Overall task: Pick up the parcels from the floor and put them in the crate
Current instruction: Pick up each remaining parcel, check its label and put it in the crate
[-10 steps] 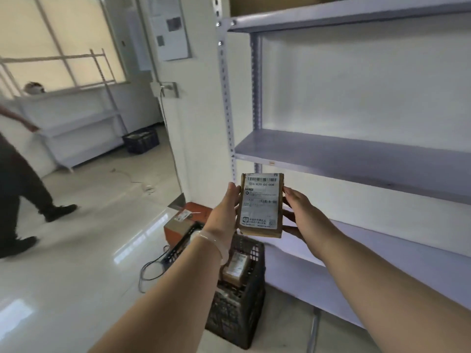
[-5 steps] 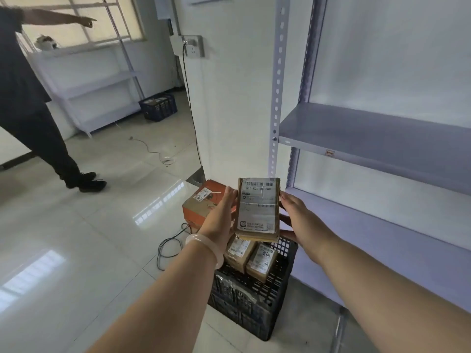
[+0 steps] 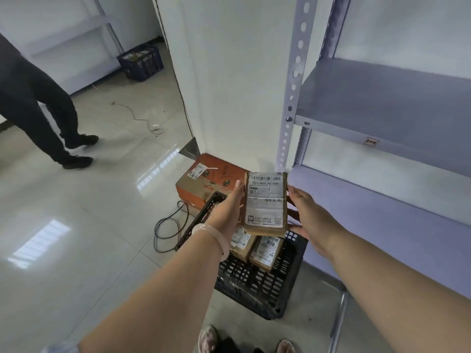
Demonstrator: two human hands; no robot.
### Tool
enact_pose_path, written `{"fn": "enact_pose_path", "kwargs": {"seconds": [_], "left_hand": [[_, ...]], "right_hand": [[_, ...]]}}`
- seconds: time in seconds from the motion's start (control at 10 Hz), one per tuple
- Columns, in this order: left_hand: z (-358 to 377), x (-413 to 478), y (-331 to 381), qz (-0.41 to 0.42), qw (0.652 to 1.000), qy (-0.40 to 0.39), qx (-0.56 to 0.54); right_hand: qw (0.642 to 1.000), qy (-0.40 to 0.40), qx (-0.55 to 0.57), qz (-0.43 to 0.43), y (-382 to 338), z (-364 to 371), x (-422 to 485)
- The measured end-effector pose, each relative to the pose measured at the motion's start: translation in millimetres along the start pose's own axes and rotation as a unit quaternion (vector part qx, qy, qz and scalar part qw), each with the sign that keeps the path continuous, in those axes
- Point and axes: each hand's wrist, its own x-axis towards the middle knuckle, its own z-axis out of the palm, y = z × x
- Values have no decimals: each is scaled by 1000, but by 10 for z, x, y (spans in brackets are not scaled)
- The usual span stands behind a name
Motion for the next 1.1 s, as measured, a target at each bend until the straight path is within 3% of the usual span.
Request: {"fn": "enact_pose_path", "kwargs": {"seconds": [0.4,0.6,0.9,1.1], "left_hand": [[-307,1399,-1174,-156,964,-149,155],[-317,2081,-1903,-201,943,-167,208],[-191,2813,-2671,-133,921,-177,322],[-161,2878,-2747,-123,936,-163,286]], "right_hand": [[975,137,39,171,1302,461,881],[951,167,112,235,2095,613,1510],[944,198,106,243,2803,524,2196],[954,200,77,208,2901,572,2349]]}}
